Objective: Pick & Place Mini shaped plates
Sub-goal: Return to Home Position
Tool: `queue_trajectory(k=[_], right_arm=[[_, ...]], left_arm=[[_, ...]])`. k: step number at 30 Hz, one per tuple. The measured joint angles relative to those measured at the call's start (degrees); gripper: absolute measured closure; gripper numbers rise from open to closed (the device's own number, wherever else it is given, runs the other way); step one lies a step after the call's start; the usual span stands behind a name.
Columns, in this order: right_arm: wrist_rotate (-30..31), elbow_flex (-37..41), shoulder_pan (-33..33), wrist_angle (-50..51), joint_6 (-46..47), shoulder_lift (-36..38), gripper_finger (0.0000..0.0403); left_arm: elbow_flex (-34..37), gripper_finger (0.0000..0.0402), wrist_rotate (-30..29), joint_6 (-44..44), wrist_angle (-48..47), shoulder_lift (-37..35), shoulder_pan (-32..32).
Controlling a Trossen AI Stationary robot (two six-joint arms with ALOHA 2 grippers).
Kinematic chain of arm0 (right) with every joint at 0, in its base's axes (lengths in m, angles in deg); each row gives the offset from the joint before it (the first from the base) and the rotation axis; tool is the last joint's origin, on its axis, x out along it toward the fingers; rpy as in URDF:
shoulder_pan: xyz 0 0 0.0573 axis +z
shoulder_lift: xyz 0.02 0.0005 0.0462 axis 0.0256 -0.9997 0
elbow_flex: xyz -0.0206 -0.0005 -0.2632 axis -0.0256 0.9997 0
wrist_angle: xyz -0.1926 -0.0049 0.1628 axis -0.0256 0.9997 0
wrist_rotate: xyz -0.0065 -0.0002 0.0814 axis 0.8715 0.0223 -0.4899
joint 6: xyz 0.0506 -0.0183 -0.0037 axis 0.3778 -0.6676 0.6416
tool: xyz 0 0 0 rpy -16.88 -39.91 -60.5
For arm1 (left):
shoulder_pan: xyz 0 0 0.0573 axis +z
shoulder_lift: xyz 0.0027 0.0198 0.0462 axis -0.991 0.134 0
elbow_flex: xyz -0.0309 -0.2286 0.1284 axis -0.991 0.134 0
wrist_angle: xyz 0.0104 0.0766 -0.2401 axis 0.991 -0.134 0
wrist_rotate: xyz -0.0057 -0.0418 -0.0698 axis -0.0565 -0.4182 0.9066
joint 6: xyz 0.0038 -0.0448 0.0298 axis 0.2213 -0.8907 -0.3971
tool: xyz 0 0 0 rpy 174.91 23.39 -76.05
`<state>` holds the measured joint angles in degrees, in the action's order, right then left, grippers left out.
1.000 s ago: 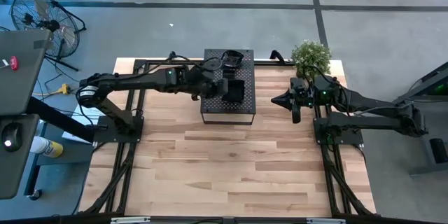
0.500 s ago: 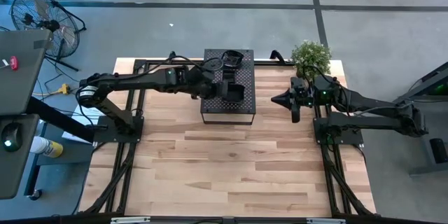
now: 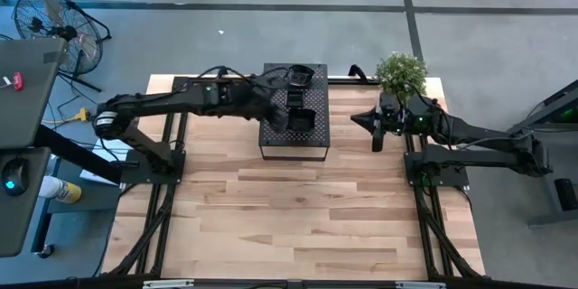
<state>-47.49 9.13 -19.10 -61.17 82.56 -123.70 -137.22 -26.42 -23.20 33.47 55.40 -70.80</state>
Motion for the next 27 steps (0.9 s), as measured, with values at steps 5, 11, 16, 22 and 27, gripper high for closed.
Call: queue_trajectory(k=[5,11,16,22,27], right_arm=[[5.09,-0.09,-0.01,-4.28,-1.85,0.04,0.0399],[0.47,6.21,-1.74,-18.28,-6.35,-0.25,0.0401],[-2.27,15.15,-5.76,-30.96,0.53,1.30,0.0402],[1.84,20.86,-7.19,-32.49,0.50,7.47,0.0400],[3.59,22.76,-6.97,-31.11,-1.94,14.29,0.0401]], left_arm=[[4.79,0.0393,-4.74,13.08,7.22,-5.93,-1.02],[18.79,0.0399,-2.98,20.04,19.35,-17.29,1.56],[35.66,0.0400,1.15,21.68,34.43,-28.17,6.36],[49.44,0.0400,5.25,27.05,41.94,-40.02,10.21],[53.73,0.0400,0.85,28.83,33.80,-46.89,11.64]])
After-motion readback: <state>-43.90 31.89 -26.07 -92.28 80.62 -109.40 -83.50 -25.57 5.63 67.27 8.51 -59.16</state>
